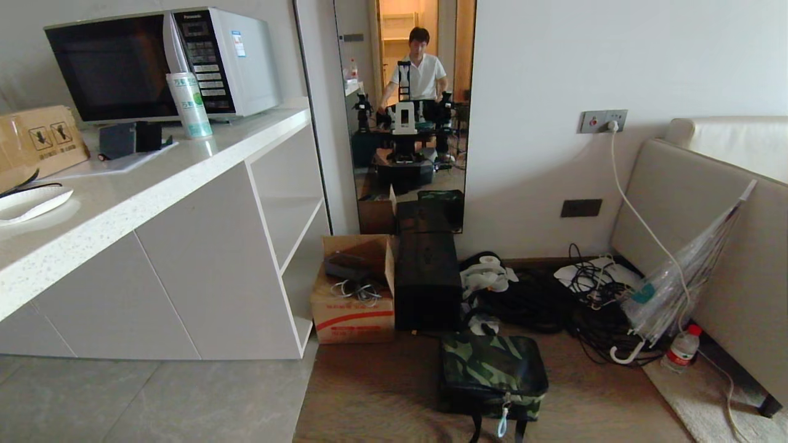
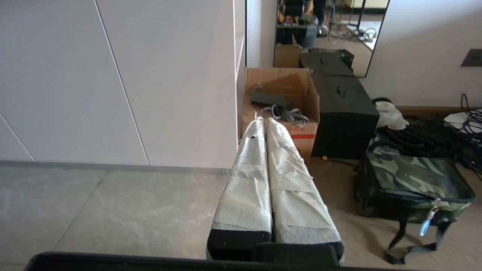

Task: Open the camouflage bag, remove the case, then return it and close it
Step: Open the top of the storage box

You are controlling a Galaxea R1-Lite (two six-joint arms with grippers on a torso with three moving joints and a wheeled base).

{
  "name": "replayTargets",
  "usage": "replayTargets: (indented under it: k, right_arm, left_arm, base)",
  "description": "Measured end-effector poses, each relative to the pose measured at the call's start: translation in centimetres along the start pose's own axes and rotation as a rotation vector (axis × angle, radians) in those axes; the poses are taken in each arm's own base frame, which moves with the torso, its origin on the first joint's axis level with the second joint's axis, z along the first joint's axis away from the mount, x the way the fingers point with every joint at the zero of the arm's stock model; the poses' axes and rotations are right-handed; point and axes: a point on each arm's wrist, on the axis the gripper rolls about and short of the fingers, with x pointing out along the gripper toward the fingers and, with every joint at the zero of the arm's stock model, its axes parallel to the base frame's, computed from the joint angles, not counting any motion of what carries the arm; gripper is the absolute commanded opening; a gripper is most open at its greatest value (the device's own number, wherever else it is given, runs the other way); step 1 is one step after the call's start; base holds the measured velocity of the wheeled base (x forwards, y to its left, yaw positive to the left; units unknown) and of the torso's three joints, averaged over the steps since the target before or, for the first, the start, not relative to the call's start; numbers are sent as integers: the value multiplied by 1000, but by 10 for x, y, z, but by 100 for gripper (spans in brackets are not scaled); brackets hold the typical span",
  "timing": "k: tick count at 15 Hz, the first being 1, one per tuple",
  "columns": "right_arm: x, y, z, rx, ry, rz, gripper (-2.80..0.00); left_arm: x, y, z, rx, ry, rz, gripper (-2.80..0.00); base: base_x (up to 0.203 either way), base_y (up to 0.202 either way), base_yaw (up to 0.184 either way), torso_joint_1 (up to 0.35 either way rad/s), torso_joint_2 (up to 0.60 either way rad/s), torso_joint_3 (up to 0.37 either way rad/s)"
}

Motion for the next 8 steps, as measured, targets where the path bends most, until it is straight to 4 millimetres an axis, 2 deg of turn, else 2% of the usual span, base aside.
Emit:
replayTargets:
  k: [8]
  right_arm:
    - [0, 0, 0, 0, 0, 0, -280]
  left_arm:
    - [0, 0, 0, -4, 0, 0, -280]
  base:
    - [0, 0, 0, 3, 0, -192]
